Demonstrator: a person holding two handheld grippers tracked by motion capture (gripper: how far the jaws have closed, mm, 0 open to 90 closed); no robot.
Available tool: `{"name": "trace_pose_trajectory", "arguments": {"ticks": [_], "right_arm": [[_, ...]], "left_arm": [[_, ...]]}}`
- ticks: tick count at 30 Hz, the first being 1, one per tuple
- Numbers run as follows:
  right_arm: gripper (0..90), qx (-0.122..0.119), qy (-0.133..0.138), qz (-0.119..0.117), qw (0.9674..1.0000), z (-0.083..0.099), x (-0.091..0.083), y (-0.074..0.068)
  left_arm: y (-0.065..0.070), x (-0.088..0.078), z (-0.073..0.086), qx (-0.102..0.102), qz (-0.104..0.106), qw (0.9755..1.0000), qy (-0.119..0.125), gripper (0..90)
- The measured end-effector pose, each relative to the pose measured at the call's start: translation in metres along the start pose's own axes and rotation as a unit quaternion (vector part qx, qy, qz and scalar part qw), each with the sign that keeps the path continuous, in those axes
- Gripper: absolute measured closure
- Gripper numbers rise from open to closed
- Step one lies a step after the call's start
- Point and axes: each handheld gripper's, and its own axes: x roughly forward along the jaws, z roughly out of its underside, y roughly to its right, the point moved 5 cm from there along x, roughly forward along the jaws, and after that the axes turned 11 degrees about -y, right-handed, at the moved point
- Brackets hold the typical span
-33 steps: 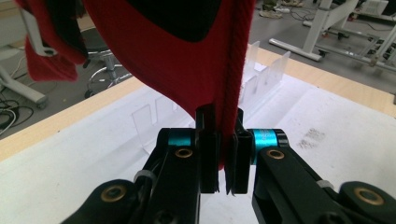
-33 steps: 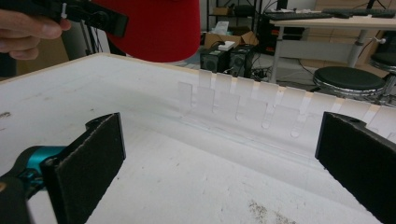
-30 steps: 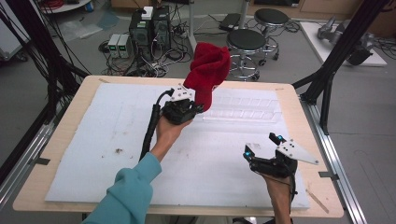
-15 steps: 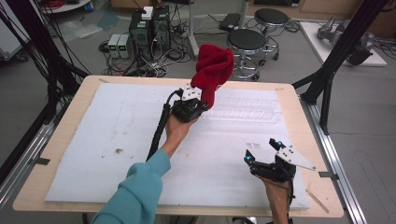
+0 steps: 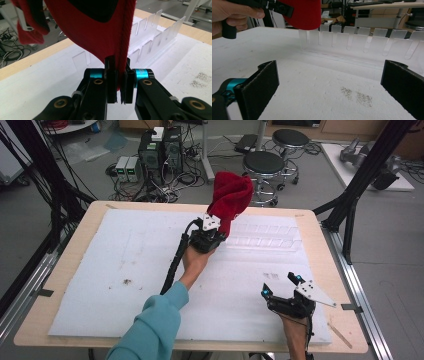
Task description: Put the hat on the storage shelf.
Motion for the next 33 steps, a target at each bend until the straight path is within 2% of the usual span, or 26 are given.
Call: {"name": "trace_pose_trajectory", "arguments": {"ticks": [7, 16, 24, 29, 33], "right_arm": [[0.5, 0.005, 0.0, -0.002, 1.0, 0.002, 0.0, 0.0], [0.5, 0.002, 0.004, 0.002, 1.0, 0.006, 0.001, 0.001], [0.5, 0.004, 0.001, -0.004, 1.0, 0.013, 0.004, 0.001], [0.5, 0.005, 0.004, -0.002, 1.0, 0.014, 0.004, 0.002], [0.5, -0.008, 0.011, 0.003, 0.9999, 0.014, 0.003, 0.001]], "left_arm": [[0.003, 0.006, 0.004, 0.001, -0.008, 0.9999, -0.01, 85.5], [0.007, 0.013, 0.015, 0.0, -0.017, 0.9998, -0.01, 85.5], [0.009, 0.019, 0.026, -0.006, -0.016, 0.9998, -0.009, 85.5], [0.01, 0.02, 0.03, 0.002, -0.024, 0.9997, -0.004, 85.4], [0.01, 0.02, 0.031, 0.004, -0.025, 0.9997, -0.001, 85.5]]}}
